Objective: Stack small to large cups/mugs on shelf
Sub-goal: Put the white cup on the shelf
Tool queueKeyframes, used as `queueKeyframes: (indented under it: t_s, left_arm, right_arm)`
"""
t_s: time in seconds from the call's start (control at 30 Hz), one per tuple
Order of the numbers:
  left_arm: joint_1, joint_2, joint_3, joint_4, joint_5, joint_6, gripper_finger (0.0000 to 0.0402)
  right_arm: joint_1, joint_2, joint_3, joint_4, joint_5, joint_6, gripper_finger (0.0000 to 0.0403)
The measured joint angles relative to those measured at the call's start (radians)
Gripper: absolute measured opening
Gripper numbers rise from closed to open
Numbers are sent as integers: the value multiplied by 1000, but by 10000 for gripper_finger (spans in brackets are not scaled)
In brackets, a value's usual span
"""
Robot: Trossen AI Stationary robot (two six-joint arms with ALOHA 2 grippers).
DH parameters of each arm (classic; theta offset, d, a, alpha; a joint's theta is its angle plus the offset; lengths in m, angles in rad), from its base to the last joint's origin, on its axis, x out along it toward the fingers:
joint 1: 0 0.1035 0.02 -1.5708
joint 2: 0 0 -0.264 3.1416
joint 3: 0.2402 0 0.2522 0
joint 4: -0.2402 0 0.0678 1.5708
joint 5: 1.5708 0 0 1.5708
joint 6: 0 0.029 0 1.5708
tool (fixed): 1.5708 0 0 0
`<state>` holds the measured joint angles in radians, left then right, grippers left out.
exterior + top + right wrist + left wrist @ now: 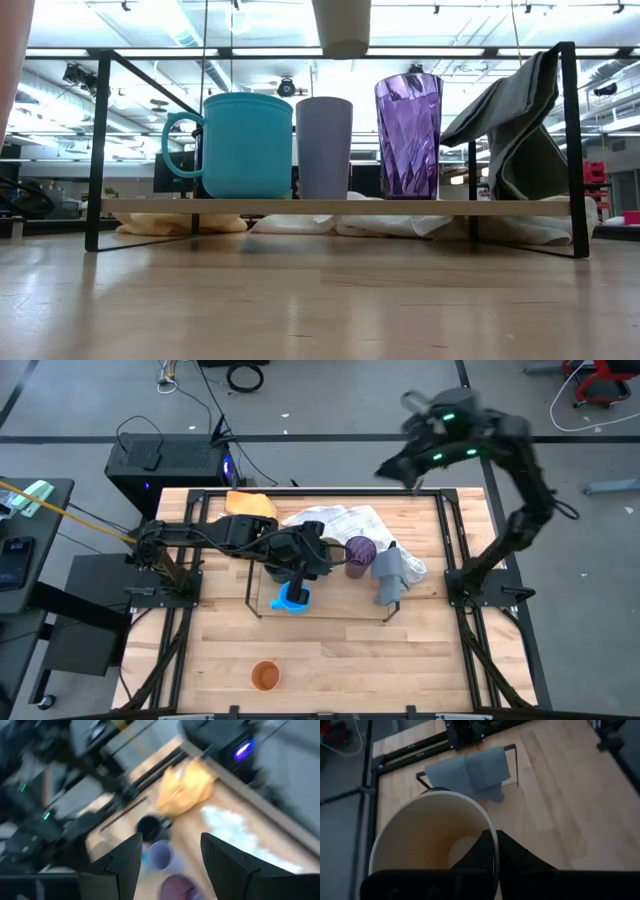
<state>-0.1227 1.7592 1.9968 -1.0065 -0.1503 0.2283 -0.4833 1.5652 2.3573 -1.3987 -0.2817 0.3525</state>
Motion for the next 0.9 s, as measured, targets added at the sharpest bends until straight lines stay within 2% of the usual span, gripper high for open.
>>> queueKeyframes:
  t_s: [0.2, 0.43, 0.7, 0.9]
  left_arm:
    - [-35, 38, 0, 34, 12, -147, 10]
    - [-93, 129, 0, 59, 20, -221, 10]
    - [-111, 180, 0, 49, -58, -332, 10]
    - [-111, 218, -3, 59, -147, -511, 10]
  right_arm:
    - [-84, -85, 0, 0, 82, -25, 208]
    - [-97, -95, -1, 1, 117, -50, 208]
    - [-97, -87, -1, 11, 126, -66, 208]
    - [-97, -88, -1, 11, 125, -68, 208]
